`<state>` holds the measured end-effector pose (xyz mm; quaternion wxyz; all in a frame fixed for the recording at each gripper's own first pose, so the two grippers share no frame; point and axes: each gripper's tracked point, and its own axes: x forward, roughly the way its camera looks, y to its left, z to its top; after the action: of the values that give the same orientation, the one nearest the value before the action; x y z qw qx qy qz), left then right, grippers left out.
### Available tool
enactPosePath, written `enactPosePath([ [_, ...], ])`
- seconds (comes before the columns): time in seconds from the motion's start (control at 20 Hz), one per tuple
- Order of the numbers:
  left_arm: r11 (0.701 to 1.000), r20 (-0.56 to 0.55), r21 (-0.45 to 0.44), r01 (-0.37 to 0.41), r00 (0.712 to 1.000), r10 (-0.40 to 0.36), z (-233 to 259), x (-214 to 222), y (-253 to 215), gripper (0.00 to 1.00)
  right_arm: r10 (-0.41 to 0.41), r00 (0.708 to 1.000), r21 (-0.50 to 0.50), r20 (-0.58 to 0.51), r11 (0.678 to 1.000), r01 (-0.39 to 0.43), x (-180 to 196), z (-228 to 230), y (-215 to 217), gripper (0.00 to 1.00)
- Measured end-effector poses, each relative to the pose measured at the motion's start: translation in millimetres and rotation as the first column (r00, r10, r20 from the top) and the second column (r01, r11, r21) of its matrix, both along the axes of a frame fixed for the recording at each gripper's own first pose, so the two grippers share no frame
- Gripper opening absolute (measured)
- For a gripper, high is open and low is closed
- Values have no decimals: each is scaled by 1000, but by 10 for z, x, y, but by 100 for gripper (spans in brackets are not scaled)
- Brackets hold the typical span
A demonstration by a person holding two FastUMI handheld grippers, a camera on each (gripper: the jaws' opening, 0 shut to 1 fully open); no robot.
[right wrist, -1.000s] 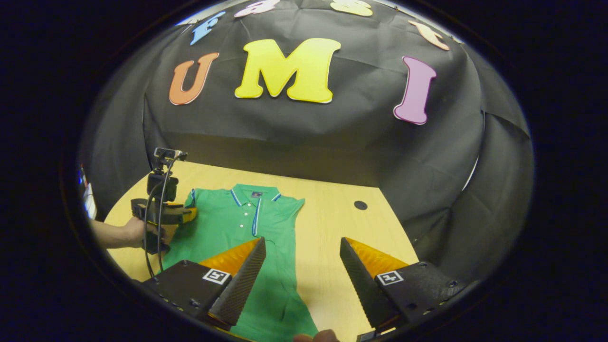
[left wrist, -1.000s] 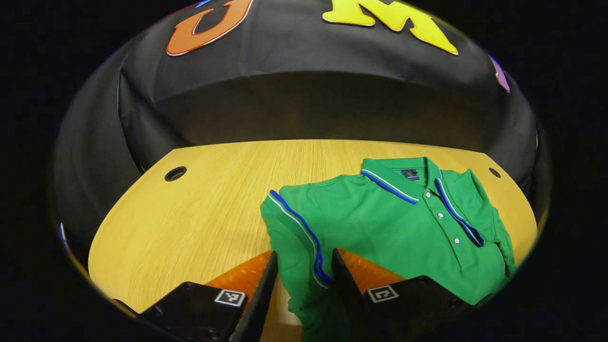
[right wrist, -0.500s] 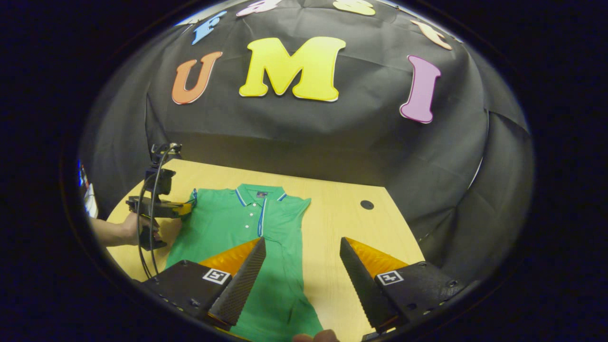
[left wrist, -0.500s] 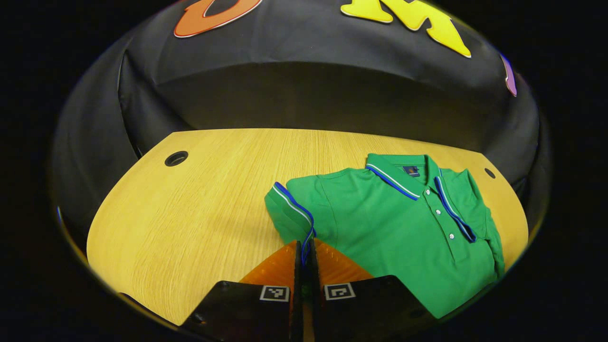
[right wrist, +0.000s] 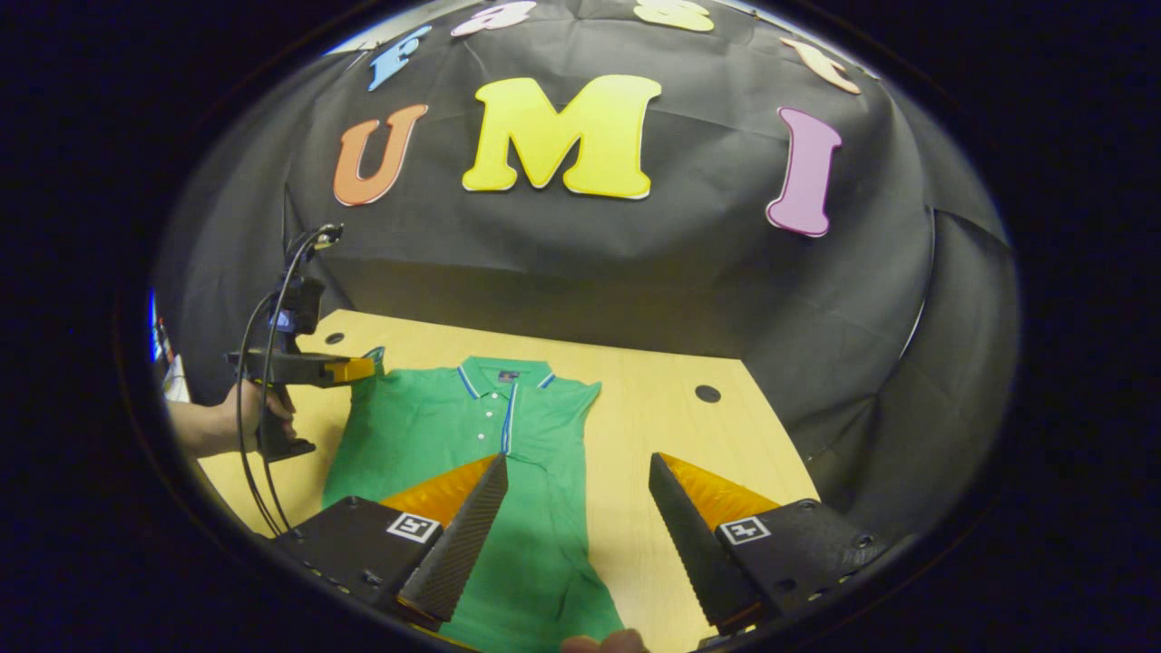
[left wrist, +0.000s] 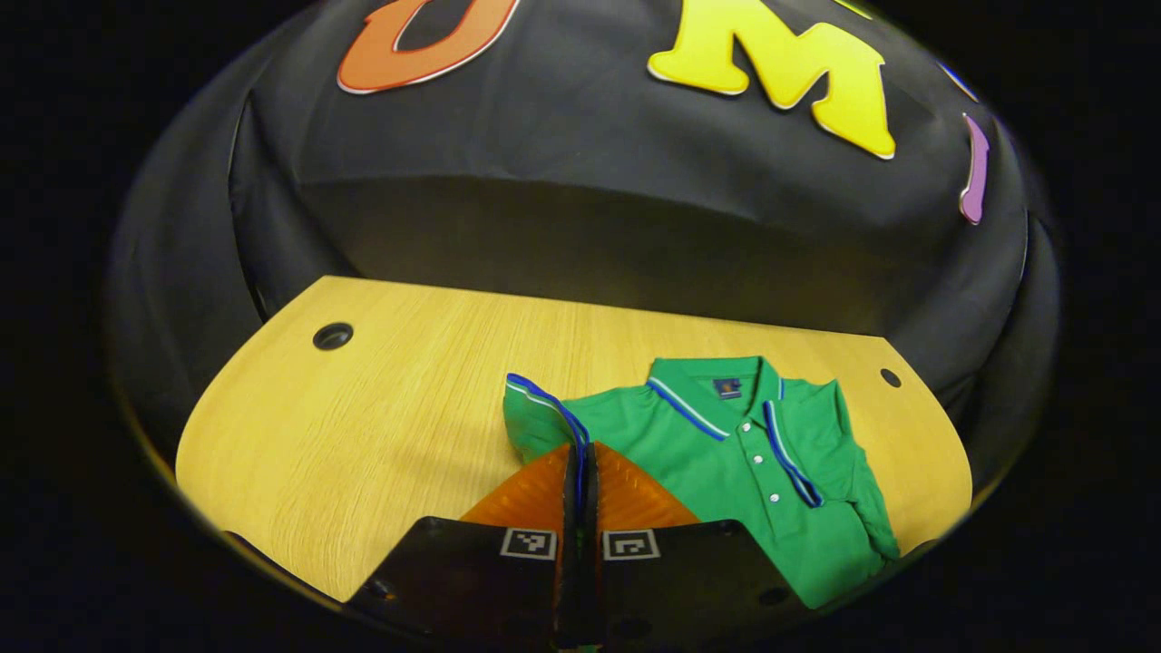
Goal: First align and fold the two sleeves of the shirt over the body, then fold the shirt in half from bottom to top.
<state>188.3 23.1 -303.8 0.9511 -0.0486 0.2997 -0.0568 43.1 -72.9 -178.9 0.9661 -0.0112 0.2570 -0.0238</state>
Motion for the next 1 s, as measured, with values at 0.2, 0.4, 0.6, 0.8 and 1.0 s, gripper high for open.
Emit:
enactPosePath([
  [0.2, 995, 23, 14, 102, 994, -102, 134, 78, -562, 6, -33, 999, -8, 28, 999, 33, -120, 85, -188, 96],
  [0.4, 981, -18, 28, 190, 982, -189, -39, 117, -1114, 6, -82, 996, -22, 33, 996, 82, -317, 79, -457, 96],
  [0.6, 971, -80, 22, 238, 969, -235, -285, 81, -1521, 18, -127, 992, -28, 26, 991, 127, -481, 56, -717, 96],
  [0.8, 976, -47, 41, 215, 976, -213, -119, -16, -1525, 89, -136, 990, -13, 32, 991, 136, -464, 60, -764, 96],
  [1.0, 988, 11, 43, 151, 988, -152, 218, -190, -1309, 100, -88, 995, -4, 56, 996, 88, -346, 115, -626, 94],
])
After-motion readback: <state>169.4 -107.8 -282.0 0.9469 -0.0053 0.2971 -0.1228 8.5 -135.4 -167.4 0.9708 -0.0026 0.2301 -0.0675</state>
